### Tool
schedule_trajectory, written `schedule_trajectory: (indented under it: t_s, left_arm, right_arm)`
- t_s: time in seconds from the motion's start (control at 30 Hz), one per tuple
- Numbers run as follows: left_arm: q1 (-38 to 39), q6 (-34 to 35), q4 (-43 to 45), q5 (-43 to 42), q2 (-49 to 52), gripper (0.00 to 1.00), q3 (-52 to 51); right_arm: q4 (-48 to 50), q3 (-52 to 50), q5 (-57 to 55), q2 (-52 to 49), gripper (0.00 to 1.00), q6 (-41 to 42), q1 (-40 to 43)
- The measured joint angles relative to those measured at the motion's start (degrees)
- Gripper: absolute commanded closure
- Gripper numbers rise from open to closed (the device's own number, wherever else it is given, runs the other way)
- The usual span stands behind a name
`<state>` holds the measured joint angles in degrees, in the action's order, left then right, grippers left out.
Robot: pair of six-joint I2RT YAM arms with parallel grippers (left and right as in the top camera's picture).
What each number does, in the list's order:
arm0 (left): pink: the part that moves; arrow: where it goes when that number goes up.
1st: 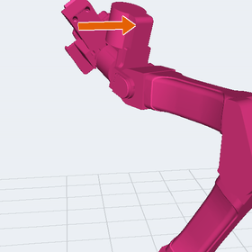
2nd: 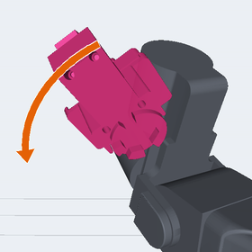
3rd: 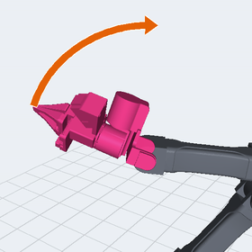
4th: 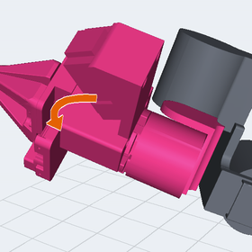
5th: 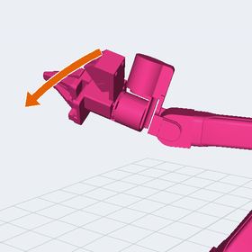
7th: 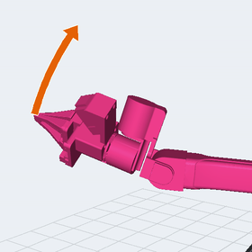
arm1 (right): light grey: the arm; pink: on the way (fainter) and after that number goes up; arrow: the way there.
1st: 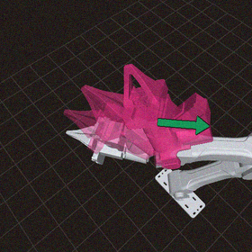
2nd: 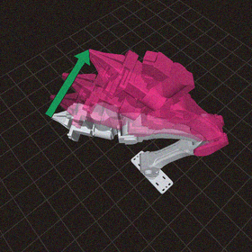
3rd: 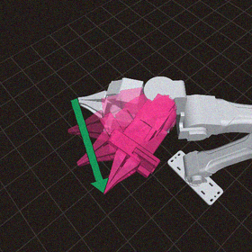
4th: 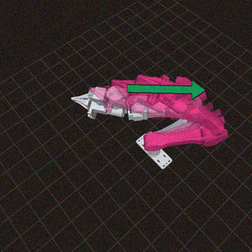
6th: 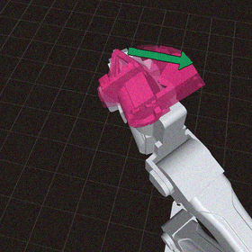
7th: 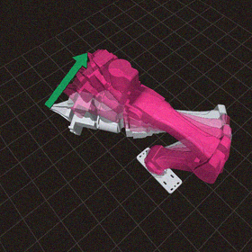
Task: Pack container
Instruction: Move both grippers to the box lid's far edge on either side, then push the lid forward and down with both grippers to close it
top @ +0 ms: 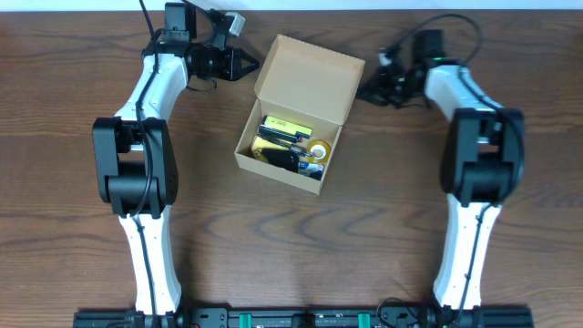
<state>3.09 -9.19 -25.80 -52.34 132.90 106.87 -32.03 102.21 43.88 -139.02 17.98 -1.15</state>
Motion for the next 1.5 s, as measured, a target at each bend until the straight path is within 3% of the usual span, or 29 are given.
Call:
schedule_trajectory:
  t_s: [0.33, 0.53, 1.03, 1.5]
  left_arm:
    - [0.0, 0.0, -7.6, 4.1, 0.0, 0.94, 0.0]
    - [0.0, -0.1, -8.6, 4.7, 0.0, 0.94, 0.0]
    - [-2.0, -0.1, -8.2, -6.6, 0.0, 0.94, 2.3]
    - [-3.3, -2.0, -8.9, -9.3, -1.5, 0.94, 4.1]
  right_arm:
    - [22.4, -0.2, 9.3, -1.2, 0.99, 8.2, -5.6]
    - [28.2, -0.2, 15.5, -1.2, 0.98, 11.1, -4.7]
    - [29.6, 6.6, 32.6, -1.2, 0.98, 11.8, -3.2]
    - [29.9, 8.8, 42.8, -1.2, 0.99, 13.7, -5.0]
